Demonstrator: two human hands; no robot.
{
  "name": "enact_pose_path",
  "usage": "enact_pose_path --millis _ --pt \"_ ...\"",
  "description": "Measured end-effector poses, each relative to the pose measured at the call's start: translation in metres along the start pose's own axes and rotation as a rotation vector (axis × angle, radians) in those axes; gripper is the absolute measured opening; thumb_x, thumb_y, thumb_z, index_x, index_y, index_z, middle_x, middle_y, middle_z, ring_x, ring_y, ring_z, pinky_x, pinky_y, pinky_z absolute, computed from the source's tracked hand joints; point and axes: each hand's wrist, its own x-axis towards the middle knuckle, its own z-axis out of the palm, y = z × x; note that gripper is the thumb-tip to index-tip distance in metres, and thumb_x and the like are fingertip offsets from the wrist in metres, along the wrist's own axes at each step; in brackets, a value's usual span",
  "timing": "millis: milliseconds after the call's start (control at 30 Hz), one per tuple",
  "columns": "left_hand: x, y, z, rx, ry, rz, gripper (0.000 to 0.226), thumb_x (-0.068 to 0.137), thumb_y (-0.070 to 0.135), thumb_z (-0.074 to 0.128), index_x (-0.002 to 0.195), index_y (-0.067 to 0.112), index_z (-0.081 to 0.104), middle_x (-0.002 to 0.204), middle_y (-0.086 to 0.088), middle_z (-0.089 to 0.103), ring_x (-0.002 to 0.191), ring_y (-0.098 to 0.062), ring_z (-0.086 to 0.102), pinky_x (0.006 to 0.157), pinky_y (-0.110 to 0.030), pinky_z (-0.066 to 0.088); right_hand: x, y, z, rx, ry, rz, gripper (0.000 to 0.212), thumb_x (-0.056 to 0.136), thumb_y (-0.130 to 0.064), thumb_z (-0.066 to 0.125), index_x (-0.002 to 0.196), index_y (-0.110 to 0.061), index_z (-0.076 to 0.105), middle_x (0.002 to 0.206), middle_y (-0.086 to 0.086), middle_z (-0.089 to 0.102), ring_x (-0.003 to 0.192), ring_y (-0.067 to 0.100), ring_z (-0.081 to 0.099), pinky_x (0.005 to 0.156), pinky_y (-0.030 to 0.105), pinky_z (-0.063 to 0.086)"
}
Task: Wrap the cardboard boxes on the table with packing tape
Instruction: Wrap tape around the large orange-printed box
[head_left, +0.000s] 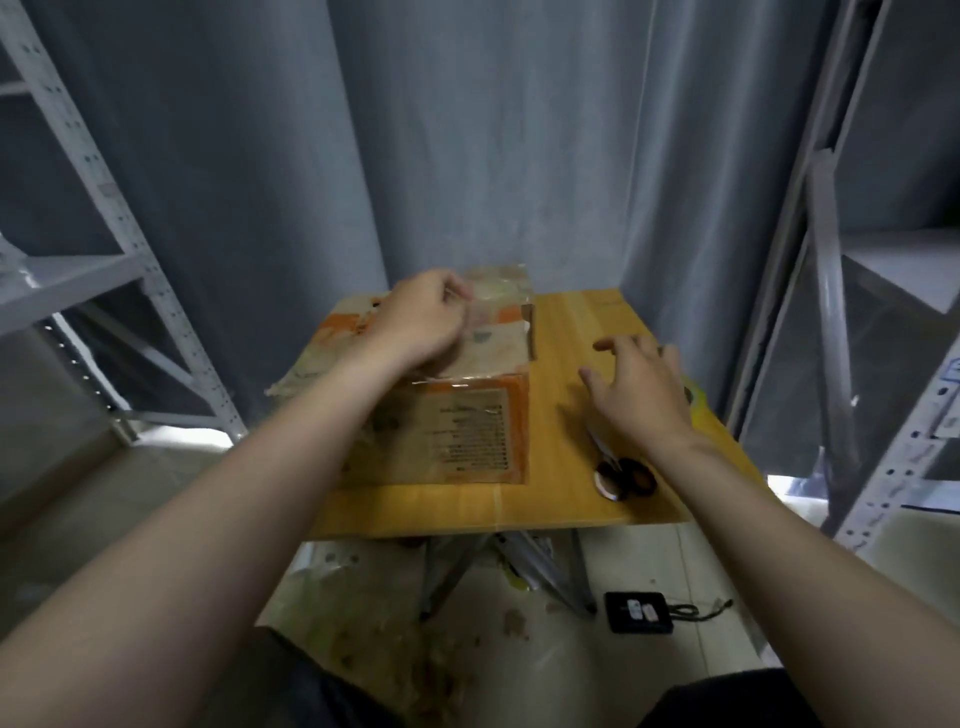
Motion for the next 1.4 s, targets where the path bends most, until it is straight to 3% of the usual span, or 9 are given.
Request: enact_pose_path --millis 100,267,467,767,900,1067,1167,1300,1400 --pt "-0.007 -0.023 -0.010 0.242 -0.009 -0.008 0.017 0.095 0.021 0.053 0.101 0.027 0.068 0.119 -0.004 0.073 0.113 -0.031 0.065 0.098 -0.039 0.052 0.012 -0.056 -0.005 0.124 0.038 -0.149 0.038 0.102 -0.044 0.057 0.129 -0.018 0.064 0.133 0.013 0.058 0.130 0.038 0.043 0.110 0.043 0.035" --pt "-0.014 -0.034 -0.007 0.279 0.009 0.002 0.031 0.098 0.019 0.045 0.119 0.026 0.068 0.133 -0.007 0.067 0.128 -0.034 0.055 0.108 -0.050 0.045 0.036 -0.133 0.002 0.069 -0.063 -0.338 0.042 0.106 -0.047 0.042 0.134 -0.020 0.057 0.141 0.012 0.050 0.134 0.036 0.039 0.112 0.048 0.035" --pt "-0.002 -0.042 -0.006 0.328 -0.073 -0.040 0.025 0.101 0.030 0.044 0.121 0.033 0.060 0.139 -0.002 0.060 0.134 -0.035 0.046 0.111 -0.053 0.038 0.046 -0.148 0.029 -0.243 -0.291 -0.273 0.062 0.106 -0.057 0.025 0.152 -0.018 0.038 0.162 0.015 0.029 0.151 0.039 0.020 0.125 0.060 0.008" --pt "0.085 -0.055 0.004 0.498 -0.204 -0.076 0.054 0.105 0.032 0.038 0.158 0.021 0.034 0.160 -0.013 0.039 0.147 -0.039 0.035 0.121 -0.053 0.024 0.046 -0.147 0.031 -0.294 -0.316 -0.304 0.063 0.107 -0.052 0.025 0.159 -0.016 0.026 0.168 0.015 0.021 0.155 0.038 0.014 0.125 0.063 0.003" --pt "0.093 -0.054 0.013 0.686 -0.344 -0.052 0.047 0.107 0.033 0.037 0.152 0.023 0.045 0.165 -0.009 0.028 0.148 -0.035 0.024 0.116 -0.065 0.022 0.050 -0.149 0.032 -0.354 -0.298 -0.303 0.065 0.104 -0.060 0.024 0.156 -0.021 0.032 0.167 0.012 0.025 0.154 0.037 0.018 0.122 0.066 0.009" --pt "0.098 -0.049 0.013 0.677 -0.340 -0.151 0.044 0.107 0.028 0.037 0.148 0.017 0.042 0.143 -0.011 0.037 0.134 -0.037 0.026 0.091 -0.072 0.030 0.062 -0.153 0.033 -0.441 -0.303 -0.349 0.062 0.101 -0.060 0.026 0.150 -0.024 0.040 0.159 0.009 0.037 0.147 0.034 0.029 0.116 0.065 0.022" --pt "0.104 -0.054 0.017 0.685 -0.298 -0.144 0.049 0.108 0.038 0.032 0.151 0.017 0.040 0.142 -0.010 0.038 0.134 -0.045 0.029 0.105 -0.071 0.028 0.075 -0.153 0.039 -0.450 -0.323 -0.303 0.059 0.104 -0.053 0.024 0.152 -0.021 0.039 0.159 0.009 0.037 0.149 0.032 0.029 0.118 0.066 0.020" --pt "0.110 -0.054 0.017 0.610 -0.254 -0.231 0.052 0.110 0.049 0.021 0.153 0.022 0.034 0.145 -0.007 0.035 0.134 -0.049 0.027 0.103 -0.077 0.030 0.095 -0.153 0.049 -0.498 -0.335 -0.219 0.064 0.105 -0.051 0.018 0.157 -0.019 0.035 0.163 0.012 0.034 0.153 0.033 0.025 0.120 0.068 0.013" --pt "0.116 -0.059 0.024 0.643 -0.240 -0.204 0.053 0.110 0.047 0.017 0.152 0.020 0.036 0.147 -0.008 0.036 0.138 -0.048 0.027 0.111 -0.070 0.030 0.112 -0.153 0.056 -0.515 -0.328 -0.169 0.068 0.106 -0.053 0.013 0.161 -0.016 0.030 0.167 0.013 0.029 0.155 0.034 0.023 0.120 0.070 0.010"
